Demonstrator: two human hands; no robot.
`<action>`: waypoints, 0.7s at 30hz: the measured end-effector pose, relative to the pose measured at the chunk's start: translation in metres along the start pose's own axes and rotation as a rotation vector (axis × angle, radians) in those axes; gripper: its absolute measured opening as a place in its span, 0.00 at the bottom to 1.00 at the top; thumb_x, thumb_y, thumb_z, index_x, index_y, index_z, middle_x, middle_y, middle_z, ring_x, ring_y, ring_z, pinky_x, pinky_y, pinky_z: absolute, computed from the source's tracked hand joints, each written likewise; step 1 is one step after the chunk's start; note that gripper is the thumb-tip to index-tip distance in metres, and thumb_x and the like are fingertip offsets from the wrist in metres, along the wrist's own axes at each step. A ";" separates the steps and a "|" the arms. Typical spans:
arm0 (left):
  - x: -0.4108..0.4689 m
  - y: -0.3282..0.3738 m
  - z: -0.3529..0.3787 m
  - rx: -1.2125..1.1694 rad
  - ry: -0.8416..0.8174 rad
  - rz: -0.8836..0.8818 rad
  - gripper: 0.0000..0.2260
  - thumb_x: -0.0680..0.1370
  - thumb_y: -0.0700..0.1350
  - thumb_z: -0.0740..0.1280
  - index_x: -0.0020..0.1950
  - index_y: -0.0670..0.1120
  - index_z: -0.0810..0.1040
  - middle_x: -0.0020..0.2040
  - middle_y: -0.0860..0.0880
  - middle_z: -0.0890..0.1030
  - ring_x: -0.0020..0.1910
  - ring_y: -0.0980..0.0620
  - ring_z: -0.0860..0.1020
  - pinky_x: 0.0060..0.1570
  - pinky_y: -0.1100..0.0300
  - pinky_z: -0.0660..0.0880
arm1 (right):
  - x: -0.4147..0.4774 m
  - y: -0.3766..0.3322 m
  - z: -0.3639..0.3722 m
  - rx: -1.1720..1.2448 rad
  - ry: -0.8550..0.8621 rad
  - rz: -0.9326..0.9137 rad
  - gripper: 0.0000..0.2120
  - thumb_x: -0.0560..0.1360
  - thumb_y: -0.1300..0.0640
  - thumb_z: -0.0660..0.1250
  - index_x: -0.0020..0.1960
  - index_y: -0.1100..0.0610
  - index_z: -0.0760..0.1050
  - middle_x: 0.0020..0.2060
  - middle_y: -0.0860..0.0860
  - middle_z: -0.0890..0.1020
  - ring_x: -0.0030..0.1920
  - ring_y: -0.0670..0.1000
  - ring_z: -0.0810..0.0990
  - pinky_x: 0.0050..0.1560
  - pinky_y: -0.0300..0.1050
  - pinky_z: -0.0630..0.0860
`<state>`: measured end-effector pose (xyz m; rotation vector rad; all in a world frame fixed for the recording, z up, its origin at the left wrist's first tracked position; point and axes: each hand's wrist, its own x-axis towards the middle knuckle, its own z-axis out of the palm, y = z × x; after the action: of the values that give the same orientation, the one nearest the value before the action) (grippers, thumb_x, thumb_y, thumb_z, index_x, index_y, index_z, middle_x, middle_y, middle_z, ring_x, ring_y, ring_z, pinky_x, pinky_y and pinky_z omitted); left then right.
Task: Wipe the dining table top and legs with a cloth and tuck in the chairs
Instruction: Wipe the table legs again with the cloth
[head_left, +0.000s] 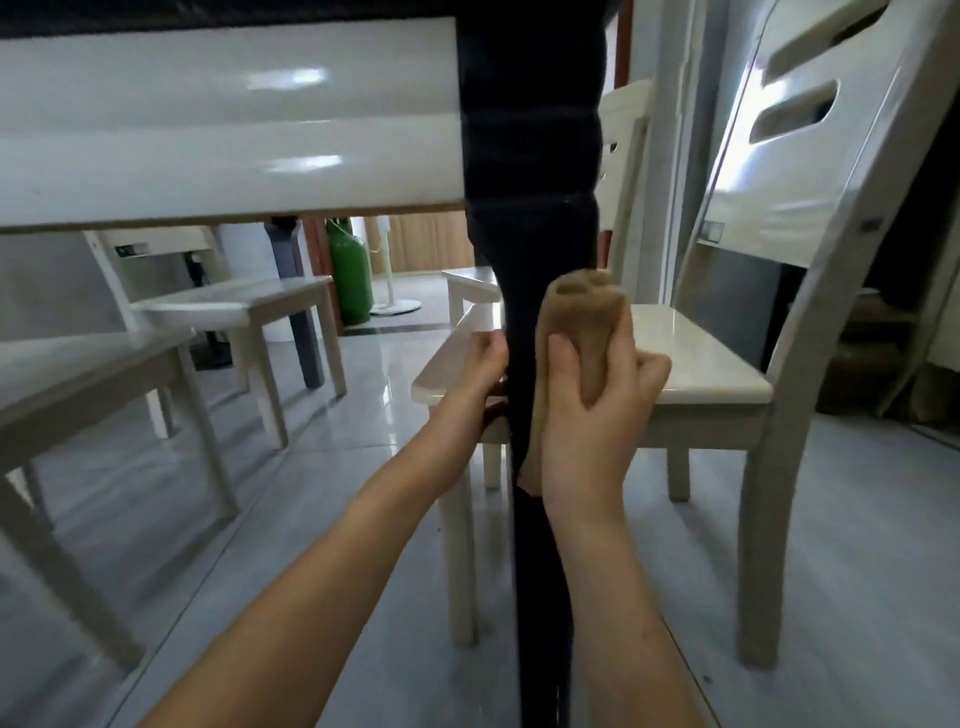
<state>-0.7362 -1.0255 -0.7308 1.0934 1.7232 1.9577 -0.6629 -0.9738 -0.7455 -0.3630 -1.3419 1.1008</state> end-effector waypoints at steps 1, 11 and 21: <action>0.000 0.001 0.001 0.010 0.002 -0.001 0.26 0.76 0.63 0.56 0.66 0.49 0.71 0.62 0.47 0.78 0.56 0.52 0.79 0.55 0.59 0.76 | -0.011 0.012 -0.005 -0.011 0.003 0.001 0.26 0.78 0.55 0.66 0.75 0.52 0.64 0.50 0.40 0.64 0.51 0.37 0.72 0.51 0.21 0.66; -0.003 0.006 0.004 0.047 0.017 -0.040 0.17 0.82 0.56 0.51 0.64 0.50 0.69 0.59 0.49 0.76 0.57 0.52 0.76 0.56 0.58 0.74 | -0.069 0.054 -0.023 -0.036 0.065 0.256 0.12 0.79 0.54 0.62 0.56 0.38 0.71 0.48 0.43 0.66 0.47 0.39 0.74 0.45 0.27 0.71; -0.003 -0.003 0.000 0.065 -0.030 0.009 0.15 0.77 0.63 0.53 0.56 0.59 0.73 0.54 0.57 0.79 0.55 0.57 0.78 0.58 0.57 0.74 | -0.002 0.015 -0.007 -0.021 -0.023 -0.084 0.19 0.79 0.51 0.64 0.69 0.48 0.68 0.51 0.43 0.66 0.52 0.38 0.72 0.51 0.22 0.66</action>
<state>-0.7351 -1.0266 -0.7348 1.1487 1.7806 1.8930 -0.6626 -0.9652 -0.7602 -0.3075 -1.3778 1.0251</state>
